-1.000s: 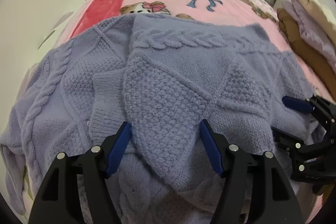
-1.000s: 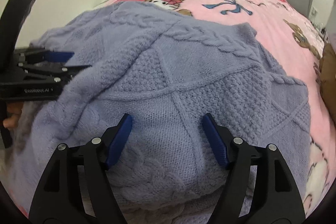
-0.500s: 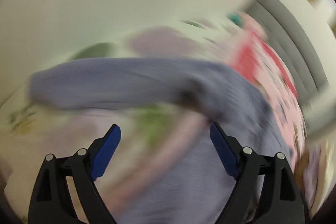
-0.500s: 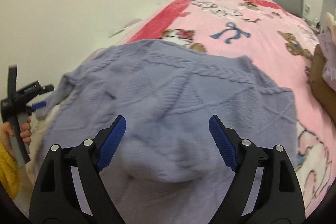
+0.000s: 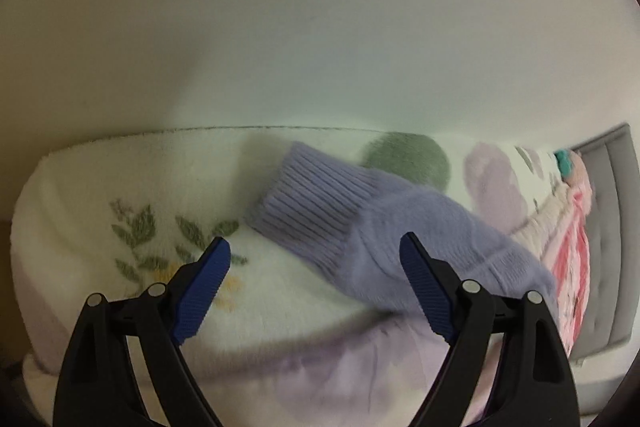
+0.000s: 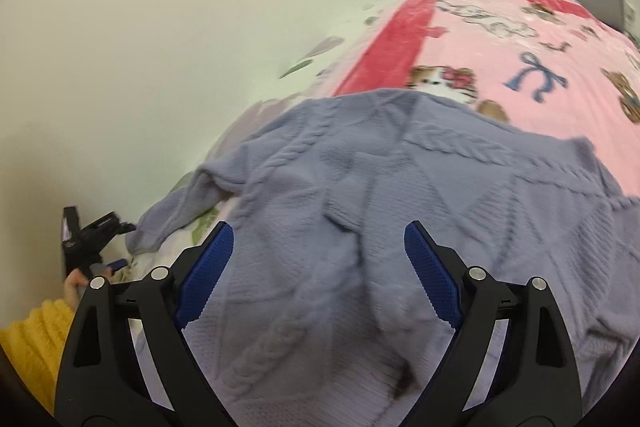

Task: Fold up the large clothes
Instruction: 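Grasp the sleeve cuff with the left tool and lift it up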

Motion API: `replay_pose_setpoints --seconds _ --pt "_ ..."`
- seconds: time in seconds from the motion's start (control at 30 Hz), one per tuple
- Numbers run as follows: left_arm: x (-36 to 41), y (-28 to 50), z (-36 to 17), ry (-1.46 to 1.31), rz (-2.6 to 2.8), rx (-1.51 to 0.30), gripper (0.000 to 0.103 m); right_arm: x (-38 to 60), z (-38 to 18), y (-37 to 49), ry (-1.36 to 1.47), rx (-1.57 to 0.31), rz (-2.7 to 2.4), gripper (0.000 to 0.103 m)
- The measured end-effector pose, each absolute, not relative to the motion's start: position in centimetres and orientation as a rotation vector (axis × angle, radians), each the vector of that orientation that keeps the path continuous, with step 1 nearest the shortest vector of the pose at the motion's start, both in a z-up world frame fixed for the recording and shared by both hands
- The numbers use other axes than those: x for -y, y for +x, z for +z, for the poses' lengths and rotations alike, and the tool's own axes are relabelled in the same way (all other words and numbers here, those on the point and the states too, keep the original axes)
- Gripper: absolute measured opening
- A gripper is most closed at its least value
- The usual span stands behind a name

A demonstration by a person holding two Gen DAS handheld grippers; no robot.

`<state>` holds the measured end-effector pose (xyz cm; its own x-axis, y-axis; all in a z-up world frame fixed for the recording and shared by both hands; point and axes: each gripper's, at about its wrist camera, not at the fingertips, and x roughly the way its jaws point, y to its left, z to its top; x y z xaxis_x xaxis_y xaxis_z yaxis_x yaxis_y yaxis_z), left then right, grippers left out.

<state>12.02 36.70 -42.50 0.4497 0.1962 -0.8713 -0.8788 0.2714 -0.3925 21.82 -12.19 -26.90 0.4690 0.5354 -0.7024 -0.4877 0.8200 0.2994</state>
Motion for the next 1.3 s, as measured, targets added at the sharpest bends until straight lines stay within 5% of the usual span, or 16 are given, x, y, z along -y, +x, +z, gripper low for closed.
replay_pose_setpoints --seconds 0.2,0.27,0.4,0.77,1.07,1.3 --pt "-37.4 13.4 -43.7 -1.001 0.926 -0.815 0.072 10.5 -27.0 21.8 -0.008 -0.892 0.661 0.083" --pt "-37.2 13.6 -43.6 -0.951 0.955 -0.811 0.062 10.7 -27.3 22.0 -0.009 -0.898 0.651 0.083" --pt "-36.6 14.7 -43.1 -0.872 0.958 -0.807 0.018 11.7 -27.6 22.3 0.015 -0.914 0.626 0.083" --pt "-28.6 20.6 -28.1 -0.561 0.708 -0.617 0.015 16.8 -26.8 21.9 0.106 -0.882 0.515 0.083" --pt "-10.4 32.2 -14.1 -0.180 0.247 -0.437 0.015 25.0 -26.4 18.9 0.204 -0.892 0.364 0.083" --pt "7.4 35.2 -15.1 0.050 -0.039 -0.466 0.015 32.8 -27.3 15.7 0.308 -0.912 0.181 0.083"
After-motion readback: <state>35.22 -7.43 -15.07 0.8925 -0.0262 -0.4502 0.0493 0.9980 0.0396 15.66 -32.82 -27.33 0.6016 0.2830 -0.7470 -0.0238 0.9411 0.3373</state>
